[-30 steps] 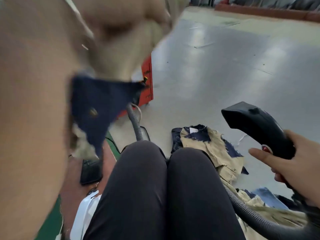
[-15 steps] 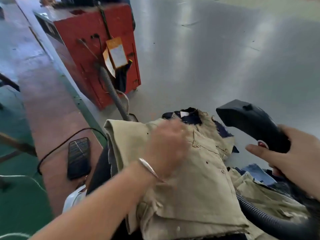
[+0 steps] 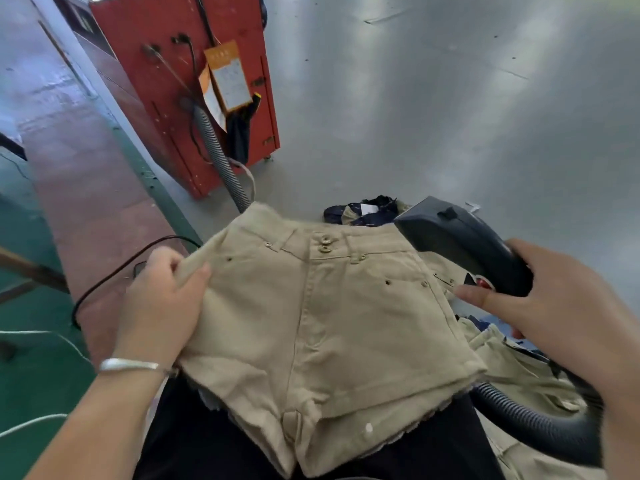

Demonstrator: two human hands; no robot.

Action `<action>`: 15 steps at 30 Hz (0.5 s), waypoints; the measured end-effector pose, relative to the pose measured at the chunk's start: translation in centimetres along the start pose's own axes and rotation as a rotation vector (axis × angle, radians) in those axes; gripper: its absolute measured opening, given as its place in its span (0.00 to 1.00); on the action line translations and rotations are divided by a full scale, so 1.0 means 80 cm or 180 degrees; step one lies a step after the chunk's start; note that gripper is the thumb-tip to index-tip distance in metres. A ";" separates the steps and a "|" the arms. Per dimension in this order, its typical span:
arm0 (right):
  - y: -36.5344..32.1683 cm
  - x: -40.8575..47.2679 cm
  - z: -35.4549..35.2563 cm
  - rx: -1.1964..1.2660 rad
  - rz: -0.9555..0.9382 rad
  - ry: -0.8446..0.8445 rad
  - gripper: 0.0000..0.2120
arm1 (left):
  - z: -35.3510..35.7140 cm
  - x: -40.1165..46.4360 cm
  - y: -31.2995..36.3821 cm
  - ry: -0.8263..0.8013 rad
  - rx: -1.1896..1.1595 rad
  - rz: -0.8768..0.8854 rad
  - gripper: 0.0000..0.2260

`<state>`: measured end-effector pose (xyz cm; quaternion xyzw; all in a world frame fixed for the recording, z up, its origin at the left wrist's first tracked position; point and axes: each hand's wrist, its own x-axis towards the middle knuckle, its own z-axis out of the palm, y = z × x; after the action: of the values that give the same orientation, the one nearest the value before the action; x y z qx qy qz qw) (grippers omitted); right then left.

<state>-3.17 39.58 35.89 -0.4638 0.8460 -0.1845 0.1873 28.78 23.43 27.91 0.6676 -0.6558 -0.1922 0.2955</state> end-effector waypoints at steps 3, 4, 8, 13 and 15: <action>0.006 -0.002 -0.002 0.0036 0.0025 0.0126 0.15 | -0.015 -0.036 -0.026 -0.0285 0.0336 -0.0054 0.11; 0.007 -0.002 -0.003 0.0045 0.0018 0.0165 0.16 | -0.021 -0.043 -0.027 -0.0152 0.0500 0.0033 0.10; 0.007 -0.006 0.000 0.0027 -0.0019 0.0231 0.17 | -0.035 -0.064 0.020 0.0384 0.0668 0.1092 0.09; -0.006 -0.014 0.000 0.0004 -0.0067 0.0141 0.16 | 0.021 -0.122 0.121 -0.1537 0.0283 0.2182 0.14; -0.012 -0.018 0.001 -0.0069 -0.0082 0.0081 0.17 | 0.057 -0.146 0.142 -0.1698 0.0625 0.2402 0.21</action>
<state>-1.75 40.32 36.46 -0.4743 0.8442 -0.1836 0.1691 16.41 34.72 30.30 0.3348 -0.9207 -0.1733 0.1014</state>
